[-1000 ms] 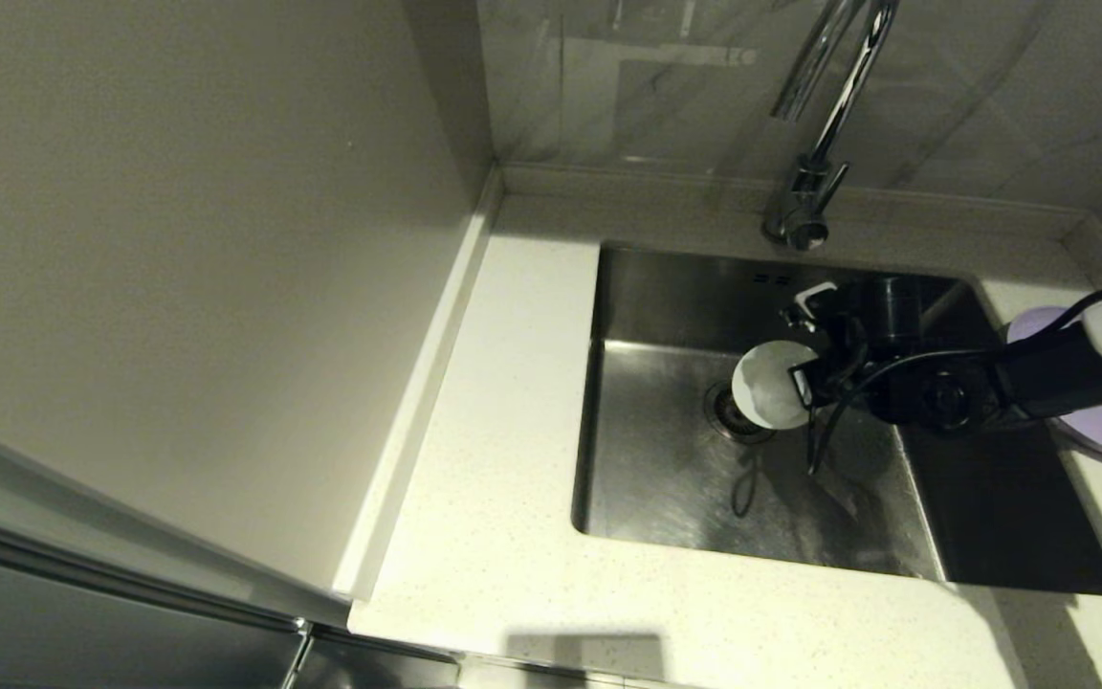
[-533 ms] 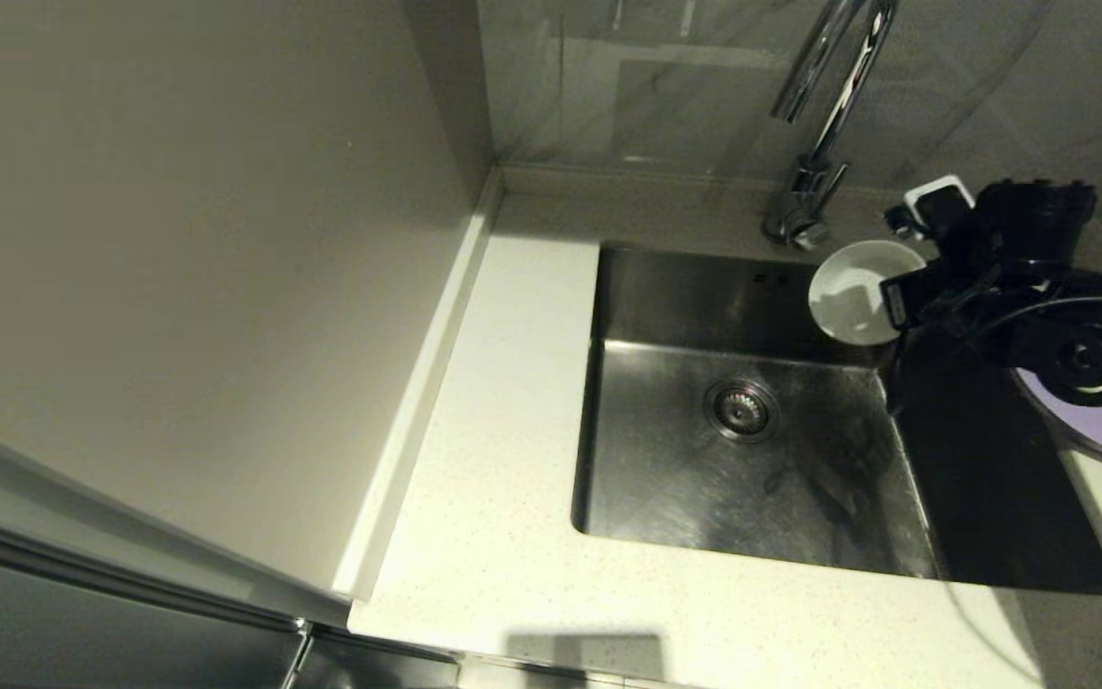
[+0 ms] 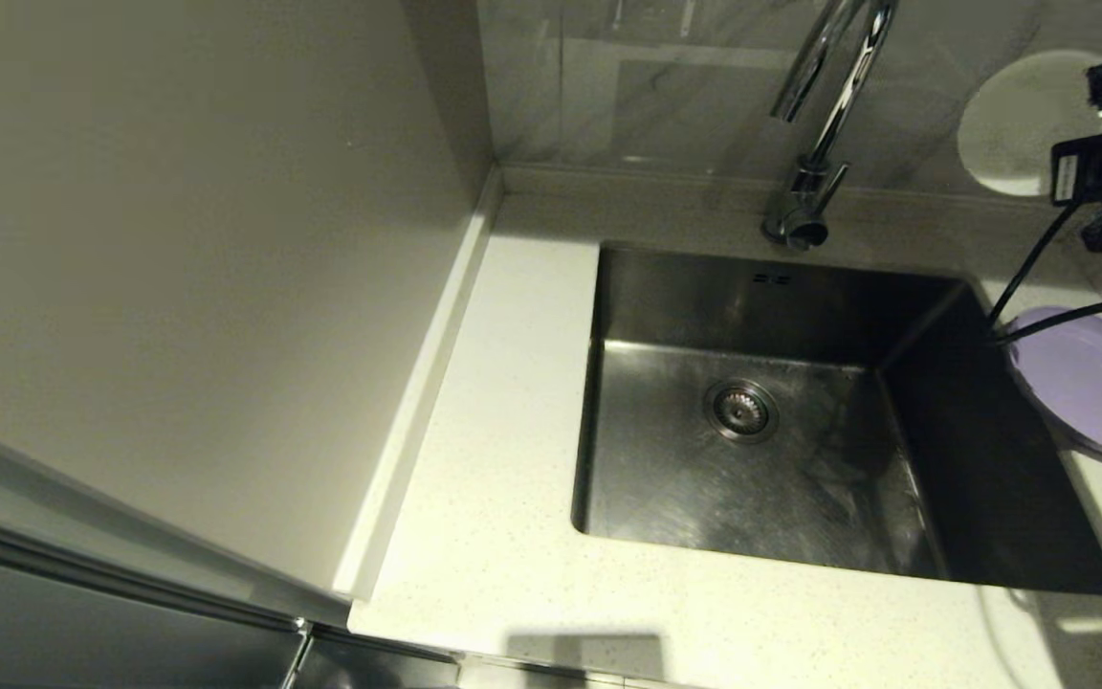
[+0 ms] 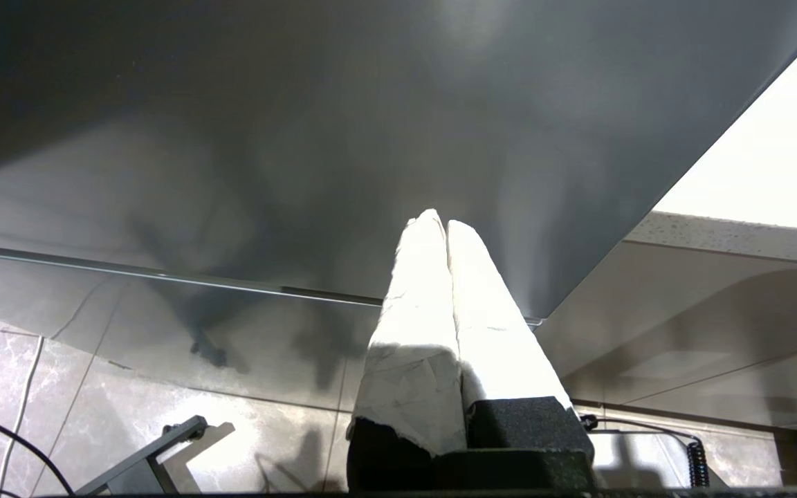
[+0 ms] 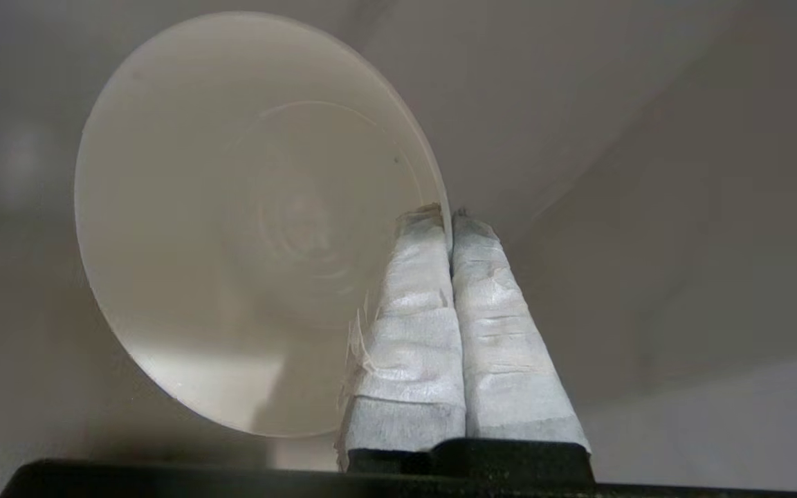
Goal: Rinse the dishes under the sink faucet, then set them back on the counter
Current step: Put a bowl back to the table from the sink
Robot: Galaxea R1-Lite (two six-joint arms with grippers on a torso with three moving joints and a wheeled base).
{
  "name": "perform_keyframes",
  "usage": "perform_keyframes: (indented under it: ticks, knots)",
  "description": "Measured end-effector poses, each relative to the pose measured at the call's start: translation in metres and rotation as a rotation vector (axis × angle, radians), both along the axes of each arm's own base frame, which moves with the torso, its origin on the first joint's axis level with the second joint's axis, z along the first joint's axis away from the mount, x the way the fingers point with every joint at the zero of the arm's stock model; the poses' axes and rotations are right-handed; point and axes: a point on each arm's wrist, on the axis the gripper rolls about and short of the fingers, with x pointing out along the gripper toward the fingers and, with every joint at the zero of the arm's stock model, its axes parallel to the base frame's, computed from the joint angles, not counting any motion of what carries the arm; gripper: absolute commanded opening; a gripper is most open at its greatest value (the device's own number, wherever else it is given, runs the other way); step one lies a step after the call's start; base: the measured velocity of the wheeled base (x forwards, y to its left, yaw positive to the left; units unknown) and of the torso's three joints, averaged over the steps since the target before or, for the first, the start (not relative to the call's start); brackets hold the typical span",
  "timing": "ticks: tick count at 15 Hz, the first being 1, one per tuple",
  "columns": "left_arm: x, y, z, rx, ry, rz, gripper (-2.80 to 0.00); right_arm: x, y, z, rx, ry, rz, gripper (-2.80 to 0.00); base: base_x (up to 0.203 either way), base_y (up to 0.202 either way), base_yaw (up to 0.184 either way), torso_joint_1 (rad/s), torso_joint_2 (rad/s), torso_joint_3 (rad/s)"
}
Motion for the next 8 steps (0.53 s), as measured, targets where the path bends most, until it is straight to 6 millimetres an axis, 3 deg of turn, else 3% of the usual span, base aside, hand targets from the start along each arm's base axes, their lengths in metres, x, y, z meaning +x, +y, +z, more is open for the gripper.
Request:
perform_keyframes:
  ticks: [4,8]
  knots:
    - [0.0,0.0,0.0,0.0,0.0,0.0,-2.8,-0.023,0.002,0.002,-0.03,-0.161,0.031,-2.8,0.0,0.0,0.0,0.0,0.0,0.0]
    - [0.0,0.0,0.0,0.0,0.0,0.0,-2.8,-0.024,-0.002,-0.005,0.021,-0.011,0.032,-2.8,0.0,0.0,0.0,0.0,0.0,0.0]
